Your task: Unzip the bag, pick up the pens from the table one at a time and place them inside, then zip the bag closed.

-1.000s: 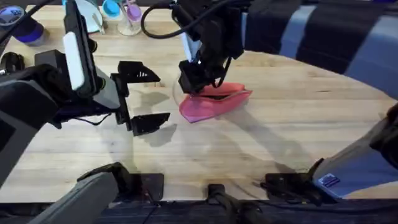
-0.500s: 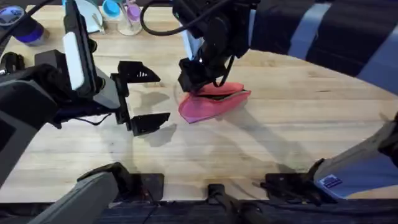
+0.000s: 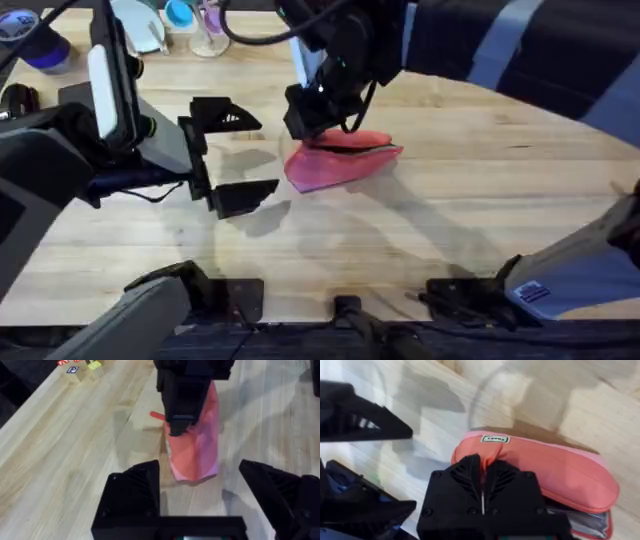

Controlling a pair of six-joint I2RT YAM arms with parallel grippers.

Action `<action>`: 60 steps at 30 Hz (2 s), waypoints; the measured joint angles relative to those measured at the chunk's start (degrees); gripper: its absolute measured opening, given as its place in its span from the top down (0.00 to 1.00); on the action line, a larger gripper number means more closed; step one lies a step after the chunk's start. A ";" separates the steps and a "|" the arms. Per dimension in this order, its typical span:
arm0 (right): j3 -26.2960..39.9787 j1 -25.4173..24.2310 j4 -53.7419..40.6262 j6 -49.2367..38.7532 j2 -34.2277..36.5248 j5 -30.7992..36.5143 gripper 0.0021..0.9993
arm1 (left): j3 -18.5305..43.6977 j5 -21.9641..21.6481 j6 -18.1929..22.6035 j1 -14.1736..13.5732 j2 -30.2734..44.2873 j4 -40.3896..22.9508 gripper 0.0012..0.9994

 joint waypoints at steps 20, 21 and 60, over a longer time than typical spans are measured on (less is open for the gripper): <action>2.09 0.48 0.94 -0.07 -0.02 0.37 0.97 | 0.00 0.97 -4.43 -5.95 12.02 2.23 0.01; 2.09 0.48 0.94 -0.19 -0.02 0.39 0.97 | 0.00 1.30 -4.55 -5.95 13.53 2.92 0.01; 2.14 0.48 0.83 -0.22 -0.02 -0.50 0.97 | -0.02 6.78 -11.21 -12.49 26.36 22.25 0.95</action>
